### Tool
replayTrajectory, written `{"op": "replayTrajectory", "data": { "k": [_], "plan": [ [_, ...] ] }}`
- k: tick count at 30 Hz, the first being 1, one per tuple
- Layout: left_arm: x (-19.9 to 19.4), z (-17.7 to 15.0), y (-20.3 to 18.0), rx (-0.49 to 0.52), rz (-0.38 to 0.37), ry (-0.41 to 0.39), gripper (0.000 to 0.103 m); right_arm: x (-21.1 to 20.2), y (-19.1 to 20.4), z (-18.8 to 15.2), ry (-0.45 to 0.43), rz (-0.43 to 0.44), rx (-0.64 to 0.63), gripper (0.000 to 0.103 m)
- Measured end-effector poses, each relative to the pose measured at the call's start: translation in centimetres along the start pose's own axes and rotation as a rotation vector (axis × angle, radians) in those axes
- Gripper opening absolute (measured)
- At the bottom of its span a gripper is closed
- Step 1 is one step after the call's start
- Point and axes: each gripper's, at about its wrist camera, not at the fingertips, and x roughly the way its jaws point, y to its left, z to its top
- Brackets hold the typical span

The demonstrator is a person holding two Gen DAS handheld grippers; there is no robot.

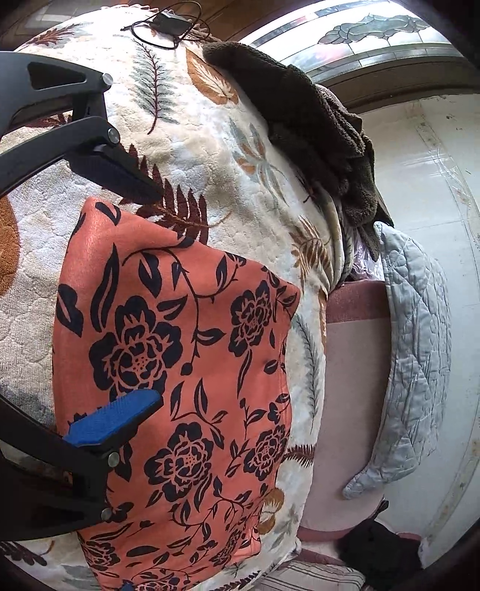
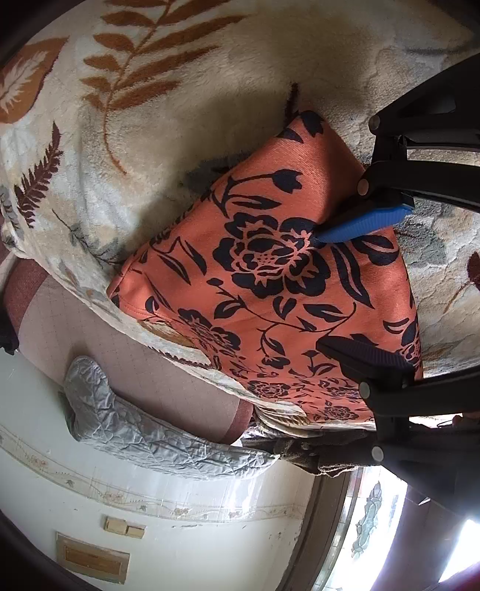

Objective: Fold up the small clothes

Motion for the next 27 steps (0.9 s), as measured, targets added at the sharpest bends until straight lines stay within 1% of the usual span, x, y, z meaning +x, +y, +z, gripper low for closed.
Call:
{"op": "replayTrajectory", "data": {
  "k": [2, 3, 6, 8, 10, 13, 16, 20, 21, 22, 23, 24, 25, 26, 27],
  "plan": [
    [-0.3, 0.1, -0.2, 0.000, -0.003, -0.006, 0.100, -0.5, 0.9, -0.3, -0.021, -0.022, -0.044, 0.057],
    [-0.3, 0.1, -0.2, -0.002, -0.005, -0.009, 0.100, -0.8, 1.7, -0.5, -0.041, -0.030, -0.087, 0.056],
    [-0.4, 0.3, -0.3, -0.007, -0.011, -0.019, 0.100, -1.9, 4.8, -1.6, -0.111, 0.002, -0.243, 0.054],
    [-0.5, 0.3, -0.3, -0.009, -0.017, -0.022, 0.100, -2.0, 6.6, -2.6, -0.132, 0.012, -0.324, 0.054],
    [-0.6, 0.3, -0.4, -0.008, -0.023, -0.026, 0.100, -1.2, 7.4, -3.1, -0.106, 0.025, -0.349, 0.054],
    [-0.7, 0.4, -0.6, -0.007, -0.033, -0.033, 0.100, 0.1, 7.9, -3.8, -0.061, 0.018, -0.351, 0.054],
    [-0.8, 0.4, -0.7, -0.008, -0.043, -0.037, 0.100, 1.0, 8.7, -4.6, -0.038, 0.023, -0.369, 0.054],
    [-0.7, 0.3, -1.0, -0.001, -0.054, -0.034, 0.100, 2.4, 9.1, -5.4, 0.007, 0.033, -0.362, 0.054],
    [-0.5, 0.2, -1.0, 0.002, -0.057, -0.026, 0.100, 2.8, 9.2, -5.6, 0.020, 0.033, -0.357, 0.054],
    [0.1, 0.1, -1.1, 0.004, -0.062, -0.002, 0.100, 3.4, 9.1, -5.7, 0.044, 0.032, -0.350, 0.054],
    [1.0, -0.1, -1.2, 0.005, -0.071, 0.044, 0.100, 4.2, 8.9, -5.8, 0.081, 0.018, -0.338, 0.054],
    [2.1, -0.4, -1.2, 0.004, -0.081, 0.107, 0.100, 5.2, 8.5, -6.0, 0.123, -0.003, -0.324, 0.054],
    [3.4, -0.9, -1.2, 0.008, -0.081, 0.177, 0.100, 5.8, 8.2, -6.2, 0.144, -0.021, -0.314, 0.054],
    [4.0, -1.3, -1.3, 0.019, -0.070, 0.199, 0.101, 5.9, 8.2, -6.2, 0.140, -0.021, -0.313, 0.054],
    [3.7, -1.3, -1.4, 0.030, -0.057, 0.171, 0.100, 5.7, 8.2, -6.2, 0.138, -0.014, -0.318, 0.054]
  ]
}}
